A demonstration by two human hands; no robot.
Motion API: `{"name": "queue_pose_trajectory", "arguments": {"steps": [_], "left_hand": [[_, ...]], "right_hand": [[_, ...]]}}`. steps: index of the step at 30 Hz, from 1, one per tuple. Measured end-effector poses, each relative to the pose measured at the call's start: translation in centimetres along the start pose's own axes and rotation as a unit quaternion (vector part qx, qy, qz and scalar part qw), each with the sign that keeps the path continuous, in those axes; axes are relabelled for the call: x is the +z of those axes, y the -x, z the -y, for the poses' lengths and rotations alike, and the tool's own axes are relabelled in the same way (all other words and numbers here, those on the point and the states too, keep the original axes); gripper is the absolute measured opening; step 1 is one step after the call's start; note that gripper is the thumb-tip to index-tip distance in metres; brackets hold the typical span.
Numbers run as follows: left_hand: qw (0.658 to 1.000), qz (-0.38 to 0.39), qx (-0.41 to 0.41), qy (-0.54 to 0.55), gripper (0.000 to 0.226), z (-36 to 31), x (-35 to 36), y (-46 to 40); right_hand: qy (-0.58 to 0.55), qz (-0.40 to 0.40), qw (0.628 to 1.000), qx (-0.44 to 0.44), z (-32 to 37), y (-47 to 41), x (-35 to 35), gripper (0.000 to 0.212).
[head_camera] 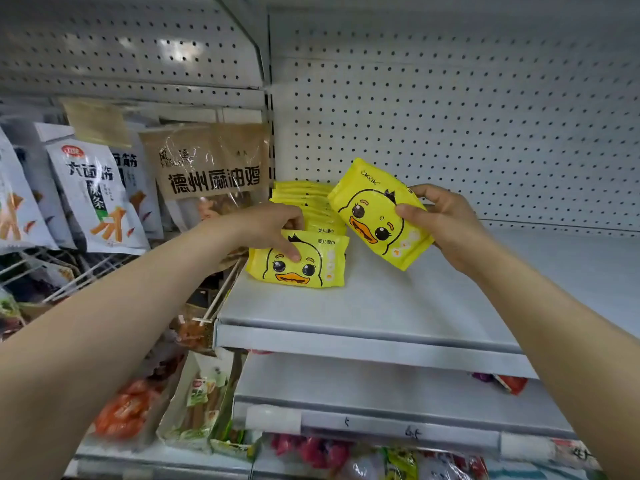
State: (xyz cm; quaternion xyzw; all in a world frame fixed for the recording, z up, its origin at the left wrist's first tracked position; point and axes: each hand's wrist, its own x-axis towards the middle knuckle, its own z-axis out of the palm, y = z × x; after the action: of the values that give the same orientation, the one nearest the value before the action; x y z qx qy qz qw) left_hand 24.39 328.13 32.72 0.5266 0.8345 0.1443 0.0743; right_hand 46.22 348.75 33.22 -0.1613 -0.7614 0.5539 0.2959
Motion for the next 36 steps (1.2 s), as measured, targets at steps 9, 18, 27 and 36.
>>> {"name": "queue_pose_trajectory", "arguments": {"steps": [9, 18, 27, 36], "left_hand": [[0.997, -0.079, 0.008, -0.008, 0.062, 1.0, 0.7, 1.6], [0.961, -0.234, -0.006, 0.149, 0.028, -0.4, -2.5, 5.9], [0.986, -0.088, -0.047, -0.133, 0.098, 0.0, 1.7, 7.4], [0.977, -0.123, -0.092, -0.145, 0.080, 0.0, 1.8, 8.1]], "right_hand": [[0.015, 0.081, 0.997, -0.001, 0.5, -0.3, 2.0, 0.020], [0.044, 0.174, 0.984, -0.009, 0.9, -0.1, 5.8, 0.022], [0.205, 0.194, 0.955, -0.096, -0.4, 0.5, 11.9, 0.026], [0.501, 0.105, 0.823, -0.248, -0.2, 2.2, 12.0, 0.074]]}}
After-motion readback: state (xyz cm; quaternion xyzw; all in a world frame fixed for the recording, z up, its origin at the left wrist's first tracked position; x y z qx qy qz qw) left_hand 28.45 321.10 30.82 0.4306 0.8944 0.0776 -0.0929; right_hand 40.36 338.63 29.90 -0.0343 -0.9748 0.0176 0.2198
